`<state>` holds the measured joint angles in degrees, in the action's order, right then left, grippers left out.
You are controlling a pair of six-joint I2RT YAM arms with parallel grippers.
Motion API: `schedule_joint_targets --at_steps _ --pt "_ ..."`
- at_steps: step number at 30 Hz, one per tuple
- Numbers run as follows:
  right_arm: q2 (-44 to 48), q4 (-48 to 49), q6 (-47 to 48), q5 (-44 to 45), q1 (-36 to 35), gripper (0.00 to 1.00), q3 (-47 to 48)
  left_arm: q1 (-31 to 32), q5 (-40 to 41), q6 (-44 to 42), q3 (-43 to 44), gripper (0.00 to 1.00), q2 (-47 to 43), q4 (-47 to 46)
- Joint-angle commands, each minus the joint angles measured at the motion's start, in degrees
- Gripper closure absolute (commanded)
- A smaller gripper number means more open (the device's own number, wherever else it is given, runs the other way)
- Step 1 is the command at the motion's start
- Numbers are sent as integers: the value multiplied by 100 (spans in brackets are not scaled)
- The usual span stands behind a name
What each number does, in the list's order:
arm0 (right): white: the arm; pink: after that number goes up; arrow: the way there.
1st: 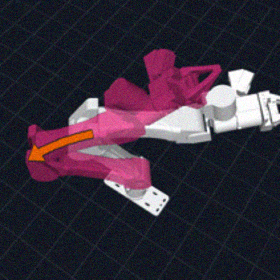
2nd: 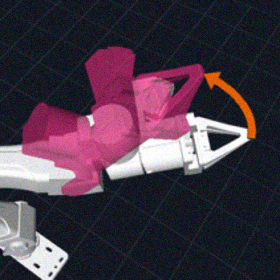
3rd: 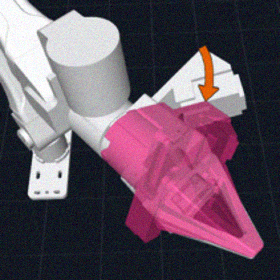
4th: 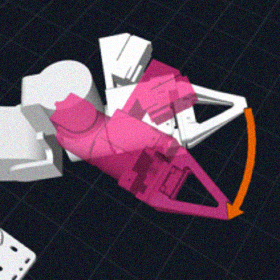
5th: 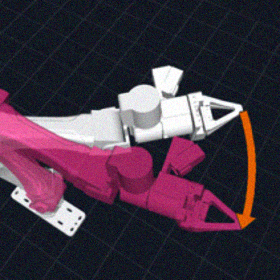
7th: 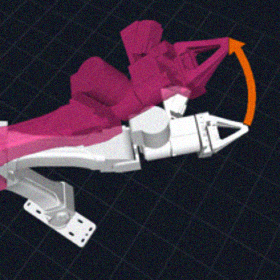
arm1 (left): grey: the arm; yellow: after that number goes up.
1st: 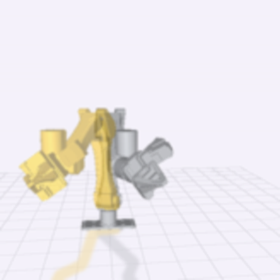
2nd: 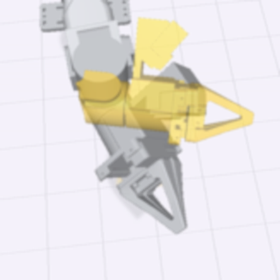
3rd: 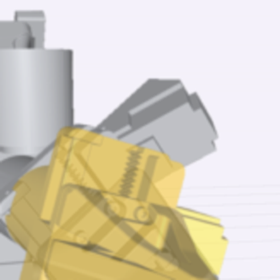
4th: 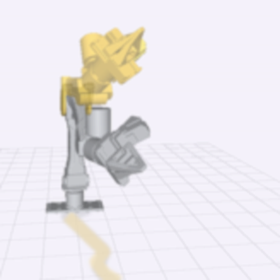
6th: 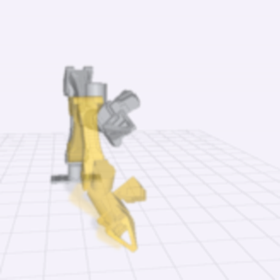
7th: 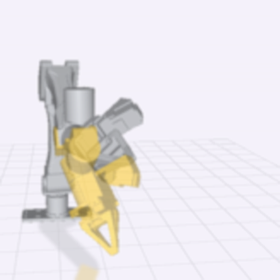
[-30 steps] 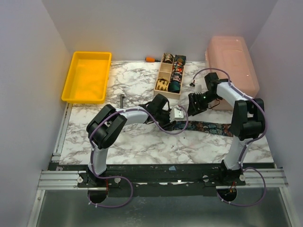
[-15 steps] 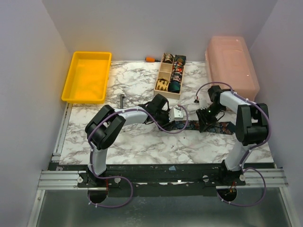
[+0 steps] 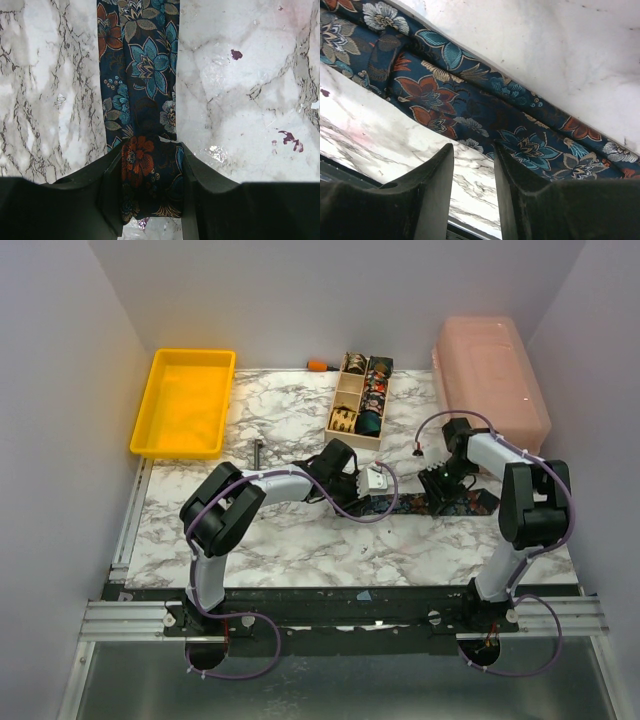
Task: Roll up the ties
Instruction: Roll the tie at the center of the board.
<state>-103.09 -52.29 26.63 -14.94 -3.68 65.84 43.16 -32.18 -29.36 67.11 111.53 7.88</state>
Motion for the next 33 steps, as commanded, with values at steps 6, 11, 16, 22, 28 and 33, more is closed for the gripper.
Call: schedule_joint_targets --at_steps 6,11,16,22,28,33 --pt "380 -329 -291 -1799 17 51 442 57 423 215 -348 100 193 814" --pt "246 510 -1668 -3161 -141 45 229 61 430 299 -367 100 229 783" --pt "71 1967 -3230 -3721 -514 44 -257 72 479 343 -365 100 247 776" --pt "-44 3266 -4254 -3866 -872 43 -740 77 470 350 -379 100 249 790" --pt "-337 3795 -4634 -3831 -1267 43 -743 79 475 344 -357 100 274 796" --pt "-534 4154 -4863 -3863 -1401 43 -801 79 471 360 -372 100 264 778"
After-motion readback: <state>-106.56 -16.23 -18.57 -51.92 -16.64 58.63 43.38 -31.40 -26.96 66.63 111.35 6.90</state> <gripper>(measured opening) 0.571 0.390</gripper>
